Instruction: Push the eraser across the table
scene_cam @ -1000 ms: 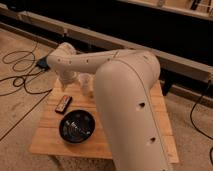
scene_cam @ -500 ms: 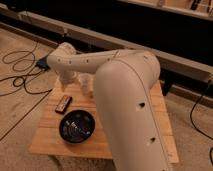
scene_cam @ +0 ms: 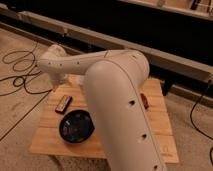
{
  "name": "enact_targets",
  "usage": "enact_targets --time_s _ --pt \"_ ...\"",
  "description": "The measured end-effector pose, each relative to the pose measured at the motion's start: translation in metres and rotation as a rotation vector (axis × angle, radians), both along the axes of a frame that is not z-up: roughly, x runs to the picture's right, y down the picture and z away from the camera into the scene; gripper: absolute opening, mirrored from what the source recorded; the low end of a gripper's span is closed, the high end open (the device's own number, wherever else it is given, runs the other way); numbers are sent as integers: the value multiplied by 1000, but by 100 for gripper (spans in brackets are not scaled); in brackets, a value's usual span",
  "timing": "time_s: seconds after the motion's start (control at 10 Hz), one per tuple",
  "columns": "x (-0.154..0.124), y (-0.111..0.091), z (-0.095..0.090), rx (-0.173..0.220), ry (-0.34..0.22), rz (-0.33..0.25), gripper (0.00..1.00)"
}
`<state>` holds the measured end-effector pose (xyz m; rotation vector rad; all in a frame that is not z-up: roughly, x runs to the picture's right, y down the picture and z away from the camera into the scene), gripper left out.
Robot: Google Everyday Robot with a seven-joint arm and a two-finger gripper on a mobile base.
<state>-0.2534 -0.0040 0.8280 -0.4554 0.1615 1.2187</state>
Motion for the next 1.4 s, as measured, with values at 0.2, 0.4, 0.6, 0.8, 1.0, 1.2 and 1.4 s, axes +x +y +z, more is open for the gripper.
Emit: enact_targets --time_s 0.2,0.4,0.6,0.8,1.0,1.2,1.4 --pt "-13 3 1 14 -18 9 65" --pt "-30 13 6 22 -50 20 65" --pt "-40 19 13 31 -77 23 65" --pt "-45 23 22 43 -98 18 65" --pt "-50 26 32 56 -120 -2 65" --pt "-55 30 40 59 -132 -17 65" --pt "-65 37 48 56 -147 -34 65"
